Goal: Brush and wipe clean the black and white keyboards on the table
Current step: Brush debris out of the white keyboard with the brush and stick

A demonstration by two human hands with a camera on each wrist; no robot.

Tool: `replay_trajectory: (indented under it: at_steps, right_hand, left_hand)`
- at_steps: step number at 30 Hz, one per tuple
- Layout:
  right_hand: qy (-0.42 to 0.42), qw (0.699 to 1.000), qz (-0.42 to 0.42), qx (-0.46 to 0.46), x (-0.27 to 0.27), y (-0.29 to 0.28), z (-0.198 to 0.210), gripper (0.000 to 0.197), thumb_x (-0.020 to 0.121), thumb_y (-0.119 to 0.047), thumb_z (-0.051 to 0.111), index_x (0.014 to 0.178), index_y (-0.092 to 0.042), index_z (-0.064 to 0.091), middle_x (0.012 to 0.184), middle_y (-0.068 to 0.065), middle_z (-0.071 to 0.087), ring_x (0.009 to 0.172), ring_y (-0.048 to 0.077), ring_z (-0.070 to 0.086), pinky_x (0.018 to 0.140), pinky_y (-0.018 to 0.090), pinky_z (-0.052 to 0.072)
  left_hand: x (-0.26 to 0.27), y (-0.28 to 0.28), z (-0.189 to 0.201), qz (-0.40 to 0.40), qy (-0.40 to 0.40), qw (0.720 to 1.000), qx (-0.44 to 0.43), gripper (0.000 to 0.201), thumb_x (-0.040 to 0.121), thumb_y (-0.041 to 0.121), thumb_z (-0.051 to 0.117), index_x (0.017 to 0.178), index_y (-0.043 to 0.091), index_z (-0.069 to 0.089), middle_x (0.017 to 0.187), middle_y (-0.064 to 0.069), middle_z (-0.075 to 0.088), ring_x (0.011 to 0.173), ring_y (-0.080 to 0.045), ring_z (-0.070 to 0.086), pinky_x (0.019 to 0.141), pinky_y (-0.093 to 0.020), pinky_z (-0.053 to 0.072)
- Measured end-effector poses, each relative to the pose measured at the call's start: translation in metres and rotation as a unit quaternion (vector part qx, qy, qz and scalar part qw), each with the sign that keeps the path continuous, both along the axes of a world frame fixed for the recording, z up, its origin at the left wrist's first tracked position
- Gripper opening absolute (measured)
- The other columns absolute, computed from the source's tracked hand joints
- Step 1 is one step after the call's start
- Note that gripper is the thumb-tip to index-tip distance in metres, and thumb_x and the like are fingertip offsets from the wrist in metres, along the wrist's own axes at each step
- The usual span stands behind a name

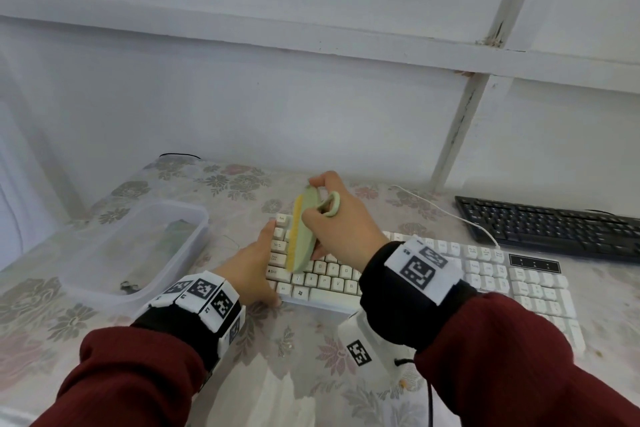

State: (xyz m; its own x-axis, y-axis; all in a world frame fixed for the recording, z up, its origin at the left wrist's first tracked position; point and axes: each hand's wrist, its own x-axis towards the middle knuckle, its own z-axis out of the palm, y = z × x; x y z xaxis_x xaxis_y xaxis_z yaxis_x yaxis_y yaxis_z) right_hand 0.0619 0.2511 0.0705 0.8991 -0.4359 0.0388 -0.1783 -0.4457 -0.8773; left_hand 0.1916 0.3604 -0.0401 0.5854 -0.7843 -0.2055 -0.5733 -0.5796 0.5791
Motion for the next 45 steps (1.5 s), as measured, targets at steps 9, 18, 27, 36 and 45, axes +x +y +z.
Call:
replay_trajectory:
  at_steps: [9, 18, 27, 36, 45]
  right_hand:
    - [0.055, 0.996, 0.058, -0.039, -0.01, 0.009, -0.017, 0.028, 0.092, -0.01, 0.044, 0.118, -0.017, 0.036, 0.08, 0.007, 0.054, 0.078, 0.037, 0.067, 0.062, 0.048, 0.059]
    - [0.034, 0.999, 0.015, 0.02, -0.011, -0.01, 0.011, 0.029, 0.091, -0.01, 0.046, 0.119, -0.018, 0.043, 0.101, 0.017, 0.06, 0.066, 0.032, 0.068, 0.061, 0.043, 0.06]
    - [0.074, 0.996, 0.05, -0.03, -0.005, 0.011, -0.013, 0.03, 0.093, -0.011, 0.044, 0.121, -0.018, 0.037, 0.085, 0.012, 0.057, 0.069, 0.036, 0.065, 0.061, 0.044, 0.059]
    - [0.079, 0.993, 0.054, 0.069, -0.024, -0.008, 0.005, 0.03, 0.09, -0.009, 0.048, 0.118, -0.02, 0.045, 0.095, 0.013, 0.065, 0.077, 0.039, 0.069, 0.066, 0.048, 0.059]
    - [-0.016, 0.997, -0.026, 0.064, -0.011, -0.003, 0.002, 0.033, 0.091, -0.007, 0.046, 0.12, -0.023, 0.042, 0.103, 0.017, 0.06, 0.076, 0.031, 0.069, 0.055, 0.037, 0.06]
  left_hand:
    - [0.002, 0.0, -0.001, -0.01, 0.009, 1.0, -0.026, 0.126, 0.056, 0.018, 0.082, 0.145, 0.034, -0.008, 0.109, 0.002, 0.06, 0.095, -0.016, 0.061, 0.087, -0.036, 0.052]
    - [0.005, 0.0, -0.005, -0.005, 0.0, 1.0, 0.001, 0.134, 0.055, 0.023, 0.083, 0.144, 0.035, -0.016, 0.119, 0.0, 0.055, 0.106, -0.02, 0.057, 0.094, -0.041, 0.048]
    - [0.002, 0.0, -0.002, -0.012, 0.003, 1.0, -0.012, 0.129, 0.058, 0.019, 0.082, 0.146, 0.03, -0.011, 0.115, -0.001, 0.058, 0.101, -0.018, 0.059, 0.091, -0.038, 0.05]
    - [0.002, -0.001, -0.002, -0.012, 0.005, 1.0, -0.007, 0.128, 0.059, 0.017, 0.082, 0.145, 0.03, -0.012, 0.11, 0.0, 0.058, 0.097, -0.018, 0.059, 0.088, -0.037, 0.051]
    - [0.008, 0.0, -0.005, -0.023, -0.003, 0.999, 0.025, 0.134, 0.06, 0.026, 0.083, 0.144, 0.03, -0.021, 0.134, -0.001, 0.046, 0.115, -0.02, 0.051, 0.101, -0.04, 0.043]
